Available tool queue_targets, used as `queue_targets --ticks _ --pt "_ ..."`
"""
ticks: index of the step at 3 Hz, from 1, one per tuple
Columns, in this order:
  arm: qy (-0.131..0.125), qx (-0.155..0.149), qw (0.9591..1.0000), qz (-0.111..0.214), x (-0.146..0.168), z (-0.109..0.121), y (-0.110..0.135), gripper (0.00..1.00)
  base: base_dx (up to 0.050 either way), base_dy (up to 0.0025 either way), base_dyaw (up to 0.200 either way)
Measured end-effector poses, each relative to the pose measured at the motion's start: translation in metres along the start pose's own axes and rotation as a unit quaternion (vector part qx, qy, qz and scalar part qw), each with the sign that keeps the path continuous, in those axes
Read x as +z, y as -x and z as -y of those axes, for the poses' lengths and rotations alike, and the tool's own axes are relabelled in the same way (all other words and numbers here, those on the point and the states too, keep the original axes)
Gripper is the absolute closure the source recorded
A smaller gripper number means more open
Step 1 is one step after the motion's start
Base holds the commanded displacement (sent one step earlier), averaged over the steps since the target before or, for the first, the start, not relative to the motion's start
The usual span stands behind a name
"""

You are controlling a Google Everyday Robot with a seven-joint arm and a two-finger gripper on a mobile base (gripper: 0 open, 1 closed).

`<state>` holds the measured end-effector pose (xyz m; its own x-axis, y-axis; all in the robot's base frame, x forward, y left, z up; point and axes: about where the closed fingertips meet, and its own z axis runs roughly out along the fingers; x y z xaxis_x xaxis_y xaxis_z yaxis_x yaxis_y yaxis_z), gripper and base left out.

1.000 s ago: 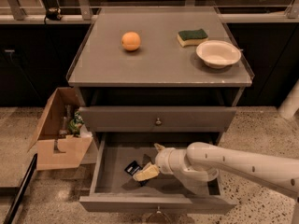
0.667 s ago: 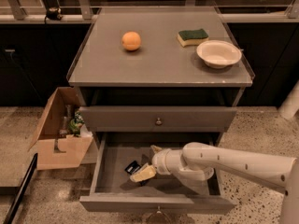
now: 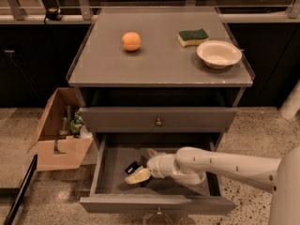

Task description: Pick rxbar blueberry from middle drawer and place on counter

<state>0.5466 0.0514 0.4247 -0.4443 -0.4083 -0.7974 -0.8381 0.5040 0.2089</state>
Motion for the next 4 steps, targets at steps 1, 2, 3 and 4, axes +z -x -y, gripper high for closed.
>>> queue_targets --ticks 1,2,3,4 --pt "-0.024 -0.001 0.9997 -0.003 0.012 0.002 -0.005 0.00 0.000 0.00000 0.000" --pt "-0.030 0.000 0.9995 -0.004 0.013 0.004 -0.006 0.00 0.000 0.00000 0.000" --pt "-0.039 0.008 0.9992 -0.004 0.023 0.004 -0.014 0.00 0.000 0.00000 0.000" --pt "-0.050 0.012 0.9986 -0.011 0.037 0.003 -0.025 0.00 0.000 0.00000 0.000"
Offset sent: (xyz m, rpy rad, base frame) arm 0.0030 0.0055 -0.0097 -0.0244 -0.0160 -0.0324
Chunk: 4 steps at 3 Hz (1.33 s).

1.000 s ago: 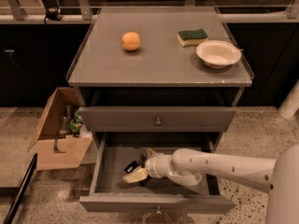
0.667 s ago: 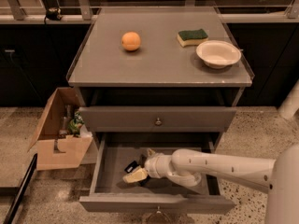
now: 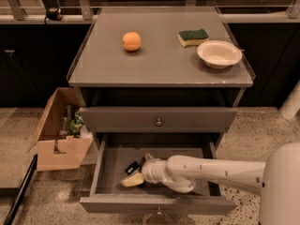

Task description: Pick rxbar blueberry from middle drawer and place on counter

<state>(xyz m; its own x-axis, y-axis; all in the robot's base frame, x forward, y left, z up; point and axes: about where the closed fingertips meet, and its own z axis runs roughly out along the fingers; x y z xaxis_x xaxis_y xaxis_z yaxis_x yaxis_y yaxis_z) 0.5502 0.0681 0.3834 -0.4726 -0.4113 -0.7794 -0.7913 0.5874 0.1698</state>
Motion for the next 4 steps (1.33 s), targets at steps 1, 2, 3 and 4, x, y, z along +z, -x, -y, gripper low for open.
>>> queue_targets --ticks 1,2,3,4 --pt "-0.011 0.000 0.9999 -0.005 0.008 0.000 -0.005 0.00 0.000 0.00000 0.000" --pt "-0.029 -0.008 0.9992 -0.025 0.019 0.001 -0.013 0.00 0.000 0.00000 0.000" --pt "-0.047 -0.024 0.9974 -0.049 0.026 0.001 -0.017 0.00 0.000 0.00000 0.000" --pt "-0.064 -0.041 0.9919 -0.102 0.032 0.009 -0.019 0.00 0.000 0.00000 0.000"
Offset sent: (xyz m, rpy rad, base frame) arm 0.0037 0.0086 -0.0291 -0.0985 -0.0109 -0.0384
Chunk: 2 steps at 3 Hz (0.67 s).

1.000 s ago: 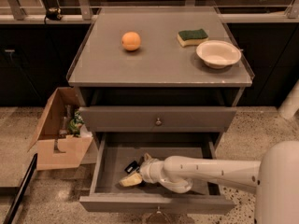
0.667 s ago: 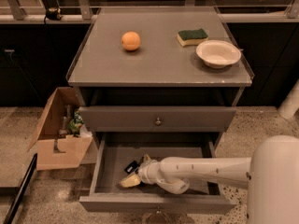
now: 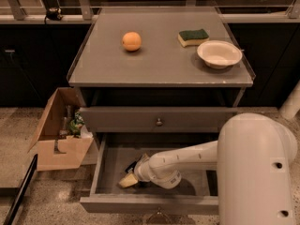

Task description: Pick rxbar blueberry from middle drawer and place on counter

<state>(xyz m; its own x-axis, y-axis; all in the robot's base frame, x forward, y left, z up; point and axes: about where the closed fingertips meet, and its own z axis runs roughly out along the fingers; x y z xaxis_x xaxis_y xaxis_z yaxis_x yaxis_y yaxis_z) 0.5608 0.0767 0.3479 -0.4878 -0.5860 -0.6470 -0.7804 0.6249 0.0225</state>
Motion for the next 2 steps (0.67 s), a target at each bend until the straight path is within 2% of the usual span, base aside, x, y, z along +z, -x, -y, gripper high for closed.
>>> queue_targets --ticks 1,2 --pt "-0.001 -0.001 1.0000 -0.003 0.0004 0.0007 -0.0001 0.00 0.000 0.00000 0.000" --pt "0.011 0.018 0.9998 -0.001 0.0068 0.0054 -0.0094 0.00 0.000 0.00000 0.000"
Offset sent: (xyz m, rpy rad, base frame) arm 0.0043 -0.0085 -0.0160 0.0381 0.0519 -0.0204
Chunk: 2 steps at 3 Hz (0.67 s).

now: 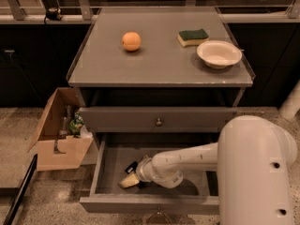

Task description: Pick rxbar blueberry from middle drawer and place on counter

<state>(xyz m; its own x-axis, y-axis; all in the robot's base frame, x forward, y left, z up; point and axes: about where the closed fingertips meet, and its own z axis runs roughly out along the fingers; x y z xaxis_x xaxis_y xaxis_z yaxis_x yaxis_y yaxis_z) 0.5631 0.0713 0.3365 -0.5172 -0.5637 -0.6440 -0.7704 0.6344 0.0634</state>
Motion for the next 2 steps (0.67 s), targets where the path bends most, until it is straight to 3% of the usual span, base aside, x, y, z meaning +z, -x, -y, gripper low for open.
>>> queue_targets --ticks 1,2 --pt "0.007 0.017 0.9998 0.003 0.0031 0.0057 -0.0088 0.00 0.000 0.00000 0.000" --pt "0.007 0.017 0.9998 0.003 0.0006 0.0054 -0.0068 0.22 0.000 0.00000 0.000"
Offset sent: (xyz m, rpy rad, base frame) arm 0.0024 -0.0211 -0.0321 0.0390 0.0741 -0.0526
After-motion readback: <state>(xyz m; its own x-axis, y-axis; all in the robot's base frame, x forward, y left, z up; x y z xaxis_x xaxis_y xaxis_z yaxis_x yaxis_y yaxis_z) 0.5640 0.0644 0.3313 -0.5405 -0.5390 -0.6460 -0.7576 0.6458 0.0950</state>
